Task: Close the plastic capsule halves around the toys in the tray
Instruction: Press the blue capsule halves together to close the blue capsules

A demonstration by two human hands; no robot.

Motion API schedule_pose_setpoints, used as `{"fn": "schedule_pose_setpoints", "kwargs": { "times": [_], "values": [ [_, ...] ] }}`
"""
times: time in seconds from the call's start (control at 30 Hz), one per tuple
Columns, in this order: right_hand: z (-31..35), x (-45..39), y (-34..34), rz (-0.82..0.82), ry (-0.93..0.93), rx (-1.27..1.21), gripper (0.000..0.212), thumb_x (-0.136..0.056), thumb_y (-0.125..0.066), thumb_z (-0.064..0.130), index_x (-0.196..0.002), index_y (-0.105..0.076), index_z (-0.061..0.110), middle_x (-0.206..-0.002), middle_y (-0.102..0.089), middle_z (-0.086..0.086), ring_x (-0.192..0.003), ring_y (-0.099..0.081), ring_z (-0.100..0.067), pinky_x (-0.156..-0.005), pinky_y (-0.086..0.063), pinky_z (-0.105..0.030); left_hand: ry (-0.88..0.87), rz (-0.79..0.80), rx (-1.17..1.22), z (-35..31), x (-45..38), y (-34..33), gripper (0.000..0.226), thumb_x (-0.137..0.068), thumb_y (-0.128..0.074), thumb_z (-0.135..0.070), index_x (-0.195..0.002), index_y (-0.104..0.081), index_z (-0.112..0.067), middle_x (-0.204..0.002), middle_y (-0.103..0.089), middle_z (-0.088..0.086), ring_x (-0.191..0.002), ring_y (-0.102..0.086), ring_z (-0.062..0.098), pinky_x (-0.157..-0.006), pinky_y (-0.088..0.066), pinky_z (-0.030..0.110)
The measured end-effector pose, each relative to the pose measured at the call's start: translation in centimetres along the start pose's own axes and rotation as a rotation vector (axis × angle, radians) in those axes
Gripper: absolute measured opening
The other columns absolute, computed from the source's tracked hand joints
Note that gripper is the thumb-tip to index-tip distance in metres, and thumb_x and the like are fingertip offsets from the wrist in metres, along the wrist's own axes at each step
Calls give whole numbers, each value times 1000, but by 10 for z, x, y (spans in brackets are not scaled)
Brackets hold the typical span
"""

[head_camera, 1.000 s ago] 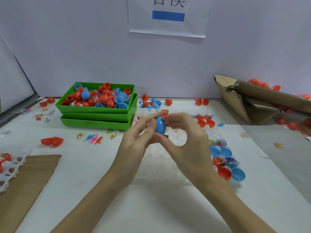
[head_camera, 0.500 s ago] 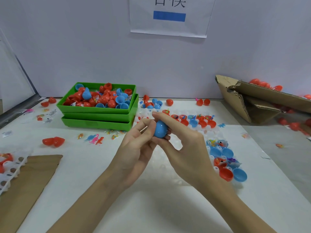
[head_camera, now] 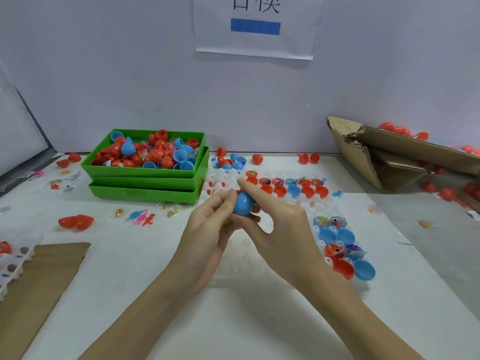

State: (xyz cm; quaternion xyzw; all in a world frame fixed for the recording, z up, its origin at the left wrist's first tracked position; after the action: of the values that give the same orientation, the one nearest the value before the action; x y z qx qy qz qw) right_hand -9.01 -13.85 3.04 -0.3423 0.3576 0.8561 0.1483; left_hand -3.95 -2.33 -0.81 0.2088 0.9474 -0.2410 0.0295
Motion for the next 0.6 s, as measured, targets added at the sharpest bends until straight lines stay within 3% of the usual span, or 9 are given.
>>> {"fn": "schedule_pose_setpoints", "kwargs": {
  "times": [0.1,0.23,0.47,0.6],
  "values": [
    [0,-1,0,10,-8,23,61,-86,-80,10,-142,-58,12,-131,-69,-2,-113,-58,-1,-97,-37,2,-30,48,-108,-2,1,-2,35,-100,-66,-34,-126,-70,-10,-113,-74,14,-103,-72,27,-96,-57,35],
    [5,-1,1,-3,-2,20,59,-87,-79,13,-142,-58,13,-127,-71,1,-103,-58,5,-94,-41,0,-99,34,-249,-8,1,2,35,-91,-75,-36,-117,-73,-12,-105,-75,14,-104,-72,29,-98,-54,40],
    [1,-2,-1,2,-15,3,53,-87,-78,12,-137,-63,13,-118,-74,4,-104,-56,8,-93,-41,0,-177,14,-298,-13,1,2,25,-94,-75,-23,-112,-72,-6,-103,-77,12,-101,-74,23,-91,-58,29],
    [-2,-3,0,27,-45,-34,47,-92,-72,26,-137,-64,20,-117,-73,12,-105,-58,11,-91,-41,1,-300,-45,-646,-23,5,1,30,-93,-69,-44,-113,-74,-23,-100,-79,-6,-99,-75,15,-88,-59,26]
  ]
}}
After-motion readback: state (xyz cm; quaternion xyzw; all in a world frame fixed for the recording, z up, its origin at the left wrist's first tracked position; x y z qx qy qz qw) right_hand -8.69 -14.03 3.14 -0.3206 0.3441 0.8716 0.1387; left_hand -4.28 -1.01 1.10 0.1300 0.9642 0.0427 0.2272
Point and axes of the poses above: each hand's wrist, its own x-axis away from the middle knuckle, its own y-axis out of the back of the hand, z = x × y, the point moved 7 cm from there along -x, towards the middle knuckle
